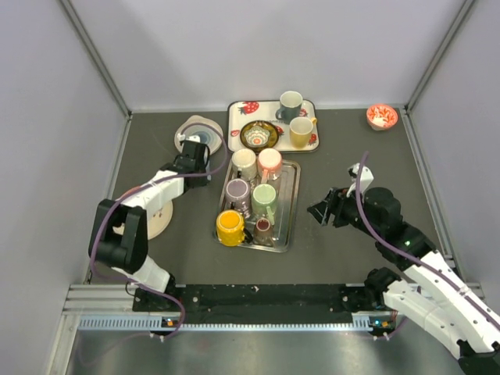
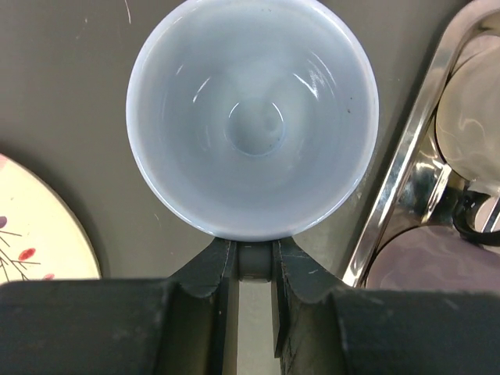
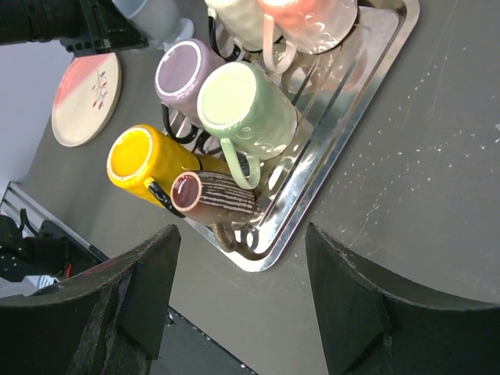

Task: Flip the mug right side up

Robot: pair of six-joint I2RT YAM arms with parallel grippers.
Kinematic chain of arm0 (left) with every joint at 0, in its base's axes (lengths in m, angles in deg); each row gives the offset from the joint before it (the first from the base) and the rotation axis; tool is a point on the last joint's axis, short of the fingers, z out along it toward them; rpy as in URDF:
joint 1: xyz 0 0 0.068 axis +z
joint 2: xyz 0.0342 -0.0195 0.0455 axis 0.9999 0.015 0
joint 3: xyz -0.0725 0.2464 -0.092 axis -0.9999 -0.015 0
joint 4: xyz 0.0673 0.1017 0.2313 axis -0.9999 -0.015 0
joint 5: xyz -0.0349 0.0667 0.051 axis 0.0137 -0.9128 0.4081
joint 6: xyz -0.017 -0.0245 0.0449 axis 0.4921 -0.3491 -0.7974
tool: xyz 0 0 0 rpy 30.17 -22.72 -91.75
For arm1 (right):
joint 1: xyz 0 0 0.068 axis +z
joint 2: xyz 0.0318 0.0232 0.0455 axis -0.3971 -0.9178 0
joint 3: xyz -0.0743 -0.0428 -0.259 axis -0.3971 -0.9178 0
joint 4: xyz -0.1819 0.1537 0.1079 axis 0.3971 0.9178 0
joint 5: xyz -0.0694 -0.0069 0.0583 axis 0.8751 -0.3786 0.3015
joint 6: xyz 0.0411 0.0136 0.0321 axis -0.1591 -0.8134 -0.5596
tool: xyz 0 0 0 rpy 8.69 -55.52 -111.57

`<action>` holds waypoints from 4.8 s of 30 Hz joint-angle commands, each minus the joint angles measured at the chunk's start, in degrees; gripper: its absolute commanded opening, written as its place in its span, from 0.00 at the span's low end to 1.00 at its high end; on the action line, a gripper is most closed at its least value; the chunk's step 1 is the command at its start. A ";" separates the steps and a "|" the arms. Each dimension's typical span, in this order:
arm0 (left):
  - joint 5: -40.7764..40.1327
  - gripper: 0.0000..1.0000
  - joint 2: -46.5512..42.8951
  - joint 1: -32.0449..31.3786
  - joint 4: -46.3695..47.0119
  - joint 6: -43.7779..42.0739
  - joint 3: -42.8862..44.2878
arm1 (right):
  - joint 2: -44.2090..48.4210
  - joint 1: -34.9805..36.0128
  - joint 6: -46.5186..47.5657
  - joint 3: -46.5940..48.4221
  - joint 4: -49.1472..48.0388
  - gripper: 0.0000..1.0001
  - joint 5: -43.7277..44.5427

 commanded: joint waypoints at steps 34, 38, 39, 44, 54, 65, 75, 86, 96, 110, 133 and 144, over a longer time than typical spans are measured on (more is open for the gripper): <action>-1.62 0.99 -44.90 -13.11 -7.98 14.19 -14.86 | -30.58 23.90 13.31 15.83 2.57 0.79 10.05; 0.94 0.97 -46.67 -13.11 -7.27 13.66 -17.59 | -36.46 27.72 15.08 15.65 4.33 0.71 12.33; 1.46 0.96 -46.75 -13.11 -7.45 13.57 -17.59 | -37.26 27.89 14.91 15.04 4.33 0.70 12.33; 2.34 0.94 -47.37 -13.11 -7.19 13.92 -18.81 | -39.55 28.16 13.59 13.19 1.79 0.61 12.86; 1.73 0.92 -47.81 -13.11 -6.30 13.66 -20.32 | -48.16 28.16 14.38 15.82 -1.91 0.47 14.00; 1.20 0.92 -48.25 -13.11 -6.75 13.22 -20.40 | -51.59 28.16 14.12 17.50 -4.98 0.53 14.09; 1.64 0.92 -48.16 -13.11 -6.31 13.48 -21.28 | -53.96 28.16 13.59 18.55 -5.78 0.39 15.41; 1.90 0.91 -48.78 -13.11 -6.39 13.66 -21.63 | -53.96 28.16 13.15 18.55 -5.86 0.11 15.67; 1.99 0.91 -49.65 -13.11 -6.66 14.01 -21.72 | -51.00 28.25 12.36 17.85 -3.84 0.00 14.80; -0.64 0.90 -50.71 -13.02 -7.36 14.01 -17.42 | -27.45 28.51 10.17 14.95 3.36 0.00 13.48; 44.88 0.92 -47.12 -16.61 44.72 31.58 -24.53 | -2.72 7.60 -24.35 -3.23 -51.63 0.00 -11.65; 45.59 0.87 -37.36 -22.77 56.34 32.38 -21.90 | -8.78 3.99 -34.05 -6.94 -68.26 0.00 -15.00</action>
